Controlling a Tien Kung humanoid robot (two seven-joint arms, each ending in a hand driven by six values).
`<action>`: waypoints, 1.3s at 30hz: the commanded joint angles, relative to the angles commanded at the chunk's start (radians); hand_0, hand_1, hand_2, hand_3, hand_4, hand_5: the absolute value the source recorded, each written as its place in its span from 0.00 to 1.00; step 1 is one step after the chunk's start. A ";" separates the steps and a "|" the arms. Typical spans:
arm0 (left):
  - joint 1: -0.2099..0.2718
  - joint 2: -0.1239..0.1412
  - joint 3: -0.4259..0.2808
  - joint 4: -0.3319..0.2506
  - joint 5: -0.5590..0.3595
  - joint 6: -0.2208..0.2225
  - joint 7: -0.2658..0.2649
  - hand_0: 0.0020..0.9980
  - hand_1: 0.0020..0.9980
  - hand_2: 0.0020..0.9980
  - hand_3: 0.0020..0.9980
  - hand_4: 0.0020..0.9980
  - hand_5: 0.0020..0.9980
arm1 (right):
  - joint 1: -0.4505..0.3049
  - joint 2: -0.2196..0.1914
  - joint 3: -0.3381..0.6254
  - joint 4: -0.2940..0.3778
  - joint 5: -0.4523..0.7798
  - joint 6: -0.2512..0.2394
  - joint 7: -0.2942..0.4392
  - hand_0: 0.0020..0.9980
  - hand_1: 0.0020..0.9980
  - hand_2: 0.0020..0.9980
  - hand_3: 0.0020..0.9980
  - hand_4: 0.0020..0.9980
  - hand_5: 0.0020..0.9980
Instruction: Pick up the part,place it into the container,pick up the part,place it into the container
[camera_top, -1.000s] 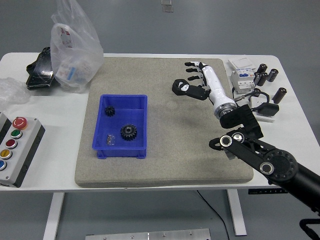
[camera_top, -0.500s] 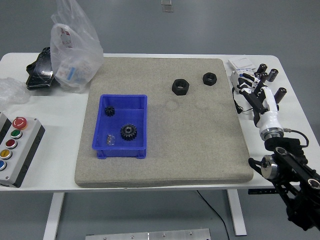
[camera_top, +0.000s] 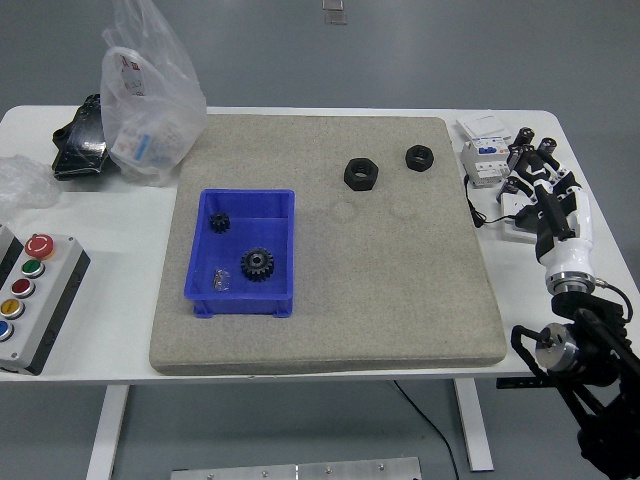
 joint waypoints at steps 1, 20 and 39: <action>-0.001 0.001 0.007 0.000 -0.006 -0.001 -0.003 0.69 0.57 0.55 0.62 0.54 0.09 | -0.001 0.000 0.004 0.001 0.002 0.000 0.003 0.75 0.72 0.74 0.70 0.71 0.41; -0.005 -0.005 0.007 0.000 -0.016 -0.007 -0.004 0.69 0.58 0.55 0.62 0.54 0.10 | 0.038 -0.015 0.008 0.045 -0.103 -0.134 -0.086 0.76 0.73 0.75 0.74 0.70 0.41; -0.013 -0.034 -0.014 0.000 -0.006 -0.007 0.013 0.69 0.58 0.56 0.62 0.55 0.10 | 0.441 0.019 -0.335 -0.161 -0.839 0.018 -0.818 0.73 0.72 0.74 0.73 0.66 0.37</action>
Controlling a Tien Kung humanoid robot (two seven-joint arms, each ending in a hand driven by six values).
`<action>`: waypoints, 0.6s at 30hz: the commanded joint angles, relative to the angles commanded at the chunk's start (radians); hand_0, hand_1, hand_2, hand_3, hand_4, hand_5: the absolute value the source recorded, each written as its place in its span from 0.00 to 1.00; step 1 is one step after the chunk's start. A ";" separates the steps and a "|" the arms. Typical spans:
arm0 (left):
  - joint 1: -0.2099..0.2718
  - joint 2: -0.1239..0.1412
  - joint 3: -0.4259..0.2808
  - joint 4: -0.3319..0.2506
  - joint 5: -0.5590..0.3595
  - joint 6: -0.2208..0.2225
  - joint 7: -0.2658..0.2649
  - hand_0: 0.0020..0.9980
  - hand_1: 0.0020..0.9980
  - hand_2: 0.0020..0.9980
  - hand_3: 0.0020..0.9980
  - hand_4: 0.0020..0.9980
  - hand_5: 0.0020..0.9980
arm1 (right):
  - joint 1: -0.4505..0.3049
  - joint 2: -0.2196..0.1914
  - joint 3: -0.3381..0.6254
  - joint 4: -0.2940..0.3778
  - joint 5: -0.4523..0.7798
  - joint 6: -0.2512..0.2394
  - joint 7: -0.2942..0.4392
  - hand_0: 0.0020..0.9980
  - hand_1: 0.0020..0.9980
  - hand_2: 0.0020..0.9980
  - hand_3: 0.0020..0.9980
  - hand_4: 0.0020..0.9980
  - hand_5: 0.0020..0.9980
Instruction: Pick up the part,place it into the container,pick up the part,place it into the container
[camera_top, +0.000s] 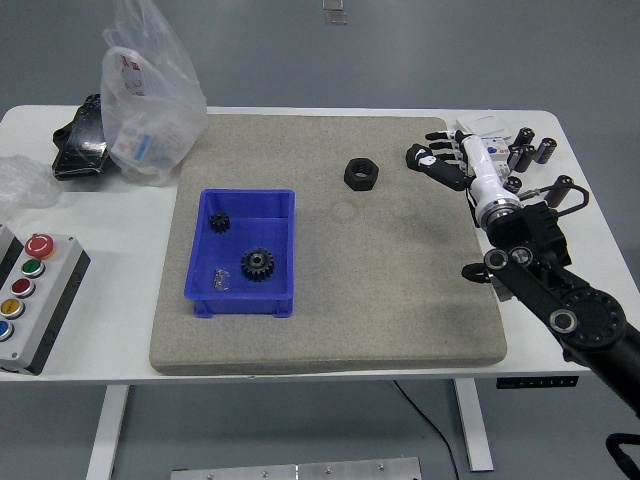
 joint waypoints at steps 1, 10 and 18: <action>0.000 0.000 -0.001 0.000 0.001 0.000 0.001 0.69 0.58 0.56 0.62 0.55 0.11 | 0.016 -0.002 -0.020 -0.016 -0.036 0.018 -0.036 0.69 0.73 0.77 0.76 0.71 0.19; 0.002 -0.001 -0.015 0.000 0.012 0.003 0.008 0.69 0.59 0.56 0.62 0.55 0.11 | 0.057 -0.028 -0.166 0.015 -0.390 0.109 -0.279 0.60 0.70 0.77 0.78 0.72 0.16; -0.003 0.003 -0.020 0.000 0.015 0.004 0.012 0.69 0.59 0.56 0.62 0.55 0.10 | 0.051 -0.028 -0.195 0.043 -0.676 0.025 -0.279 0.57 0.69 0.75 0.76 0.71 0.13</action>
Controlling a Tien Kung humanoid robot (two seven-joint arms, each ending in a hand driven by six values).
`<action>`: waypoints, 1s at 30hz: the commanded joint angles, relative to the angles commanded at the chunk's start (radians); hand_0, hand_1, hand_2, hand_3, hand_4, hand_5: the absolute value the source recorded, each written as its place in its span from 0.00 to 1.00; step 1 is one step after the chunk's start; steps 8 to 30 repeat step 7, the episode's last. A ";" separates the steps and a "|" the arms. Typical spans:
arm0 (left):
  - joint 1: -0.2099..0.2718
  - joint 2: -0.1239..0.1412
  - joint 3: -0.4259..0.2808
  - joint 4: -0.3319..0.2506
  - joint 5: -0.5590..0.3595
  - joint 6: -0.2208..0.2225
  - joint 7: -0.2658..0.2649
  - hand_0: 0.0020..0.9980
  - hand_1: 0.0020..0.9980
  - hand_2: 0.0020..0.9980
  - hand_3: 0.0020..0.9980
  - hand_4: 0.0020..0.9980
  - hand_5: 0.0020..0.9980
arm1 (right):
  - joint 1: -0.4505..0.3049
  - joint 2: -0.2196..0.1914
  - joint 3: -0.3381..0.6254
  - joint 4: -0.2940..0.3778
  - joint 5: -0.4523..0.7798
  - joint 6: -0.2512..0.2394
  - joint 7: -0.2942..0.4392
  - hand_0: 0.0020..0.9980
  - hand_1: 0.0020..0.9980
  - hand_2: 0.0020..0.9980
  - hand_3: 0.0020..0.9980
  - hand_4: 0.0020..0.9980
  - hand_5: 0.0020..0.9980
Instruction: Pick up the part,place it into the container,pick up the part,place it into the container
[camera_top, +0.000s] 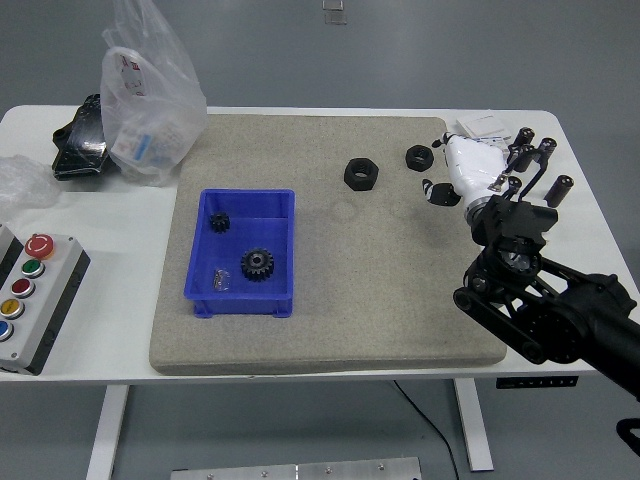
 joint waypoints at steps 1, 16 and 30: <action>0.000 0.001 -0.002 0.000 0.003 0.000 0.001 0.69 0.59 0.56 0.62 0.55 0.10 | -0.001 0.001 -0.003 0.000 -0.026 -0.011 0.000 0.45 0.64 0.67 0.69 0.71 0.13; 0.003 0.009 -0.010 0.000 0.012 0.002 0.004 0.69 0.59 0.56 0.62 0.55 0.10 | -0.021 -0.001 -0.013 0.004 -0.040 -0.086 0.000 0.45 0.64 0.67 0.69 0.71 0.13; 0.003 0.009 -0.010 0.000 0.012 0.002 0.004 0.69 0.59 0.56 0.62 0.55 0.10 | -0.021 -0.001 -0.013 0.004 -0.040 -0.086 0.000 0.45 0.64 0.67 0.69 0.71 0.13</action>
